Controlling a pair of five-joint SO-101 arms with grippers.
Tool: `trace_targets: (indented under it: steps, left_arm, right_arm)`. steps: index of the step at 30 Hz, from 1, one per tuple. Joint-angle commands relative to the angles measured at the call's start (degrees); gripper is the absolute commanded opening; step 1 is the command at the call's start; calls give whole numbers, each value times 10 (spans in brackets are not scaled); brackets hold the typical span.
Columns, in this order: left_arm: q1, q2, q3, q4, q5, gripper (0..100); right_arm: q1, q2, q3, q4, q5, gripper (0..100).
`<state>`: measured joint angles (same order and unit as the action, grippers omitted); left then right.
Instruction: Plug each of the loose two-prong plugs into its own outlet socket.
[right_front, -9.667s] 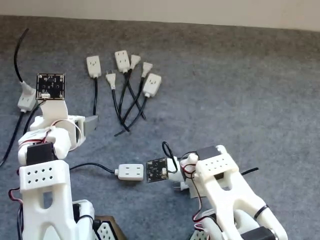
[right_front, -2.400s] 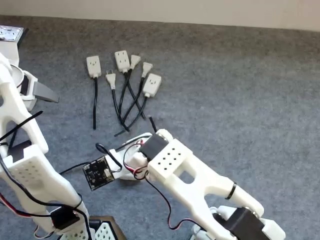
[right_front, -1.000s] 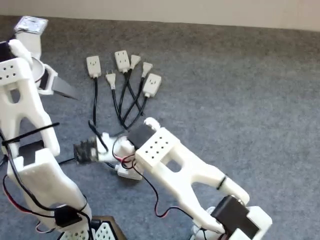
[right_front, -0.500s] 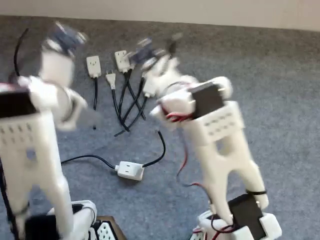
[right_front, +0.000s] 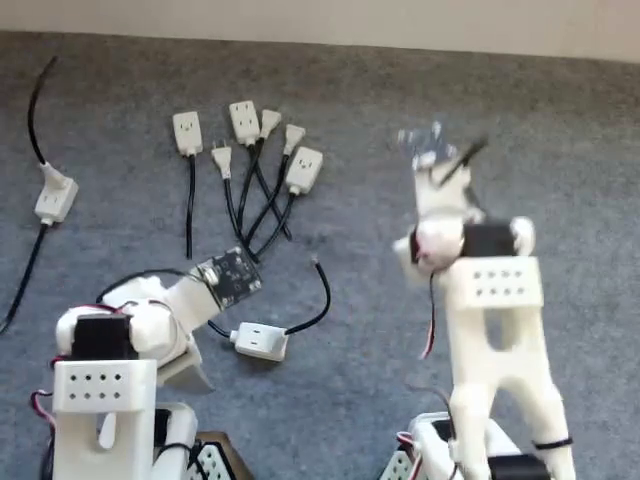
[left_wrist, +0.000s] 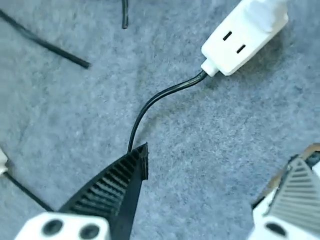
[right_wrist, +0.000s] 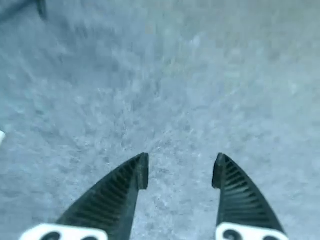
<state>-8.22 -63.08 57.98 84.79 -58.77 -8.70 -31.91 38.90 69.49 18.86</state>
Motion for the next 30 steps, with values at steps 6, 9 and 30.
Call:
trace_targets:
  steps: [6, 9, 30]
  left_arm:
    - [95, -8, 15, -31, -33, 404]
    - [136, -7, 17, -50, -30, 404]
    - [201, 309, -20, -296, 25, 404]
  right_arm:
    - [7, -129, 297, -181, -20, 201]
    - [7, -170, 340, -222, -58, 201]
    - [-68, -459, 486, -198, -59, 201]
